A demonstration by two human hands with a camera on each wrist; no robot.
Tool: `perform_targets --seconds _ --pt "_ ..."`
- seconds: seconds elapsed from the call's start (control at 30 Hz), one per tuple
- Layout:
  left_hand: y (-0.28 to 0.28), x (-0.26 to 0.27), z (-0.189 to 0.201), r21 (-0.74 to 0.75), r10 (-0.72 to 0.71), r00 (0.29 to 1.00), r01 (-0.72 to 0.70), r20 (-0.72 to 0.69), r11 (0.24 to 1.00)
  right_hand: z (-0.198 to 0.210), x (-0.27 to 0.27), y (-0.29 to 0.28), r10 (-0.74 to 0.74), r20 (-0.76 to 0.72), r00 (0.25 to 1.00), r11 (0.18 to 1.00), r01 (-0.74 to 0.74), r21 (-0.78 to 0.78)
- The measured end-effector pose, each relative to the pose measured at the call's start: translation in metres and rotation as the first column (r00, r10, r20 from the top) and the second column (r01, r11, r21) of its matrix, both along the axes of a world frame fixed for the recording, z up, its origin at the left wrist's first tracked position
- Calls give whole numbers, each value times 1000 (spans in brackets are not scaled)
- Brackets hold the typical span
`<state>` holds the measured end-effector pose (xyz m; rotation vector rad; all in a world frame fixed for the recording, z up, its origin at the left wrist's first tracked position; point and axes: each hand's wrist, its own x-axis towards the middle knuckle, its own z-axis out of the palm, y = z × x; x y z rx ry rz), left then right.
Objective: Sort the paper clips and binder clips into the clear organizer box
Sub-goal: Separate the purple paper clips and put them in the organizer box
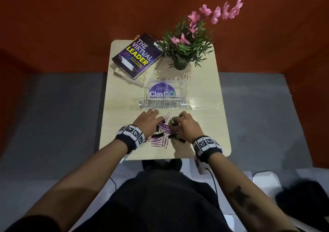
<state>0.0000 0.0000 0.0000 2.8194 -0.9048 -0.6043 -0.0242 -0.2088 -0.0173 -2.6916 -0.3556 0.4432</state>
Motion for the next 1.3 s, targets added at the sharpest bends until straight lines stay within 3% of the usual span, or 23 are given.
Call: perform_targets --seconds 0.13,0.37,0.6,0.83,1.0,1.17,1.3 --pt "-2 4 -3 71 -49 998 46 41 996 -3 -2 -4 39 -21 999 998 -41 -56" --pt "-19 5 -14 26 54 999 -54 -9 998 -6 1 -12 -87 58 995 996 88 -15" --pt "-28 27 -14 128 -1 1000 2 -3 992 -5 9 16 73 87 994 997 -70 -34" --pt "3 16 -19 212 -41 999 37 15 977 -9 9 -7 79 95 992 994 -72 -76" --pt "12 -4 -18 180 -54 999 53 4 982 -4 12 -15 2 66 998 997 3 -78" --pt "13 -21 -14 42 19 997 -23 80 999 0 8 -9 -18 84 996 1000 20 -18" --pt "26 -37 -17 29 -101 989 98 104 995 -3 -11 -7 82 120 989 996 -86 28"
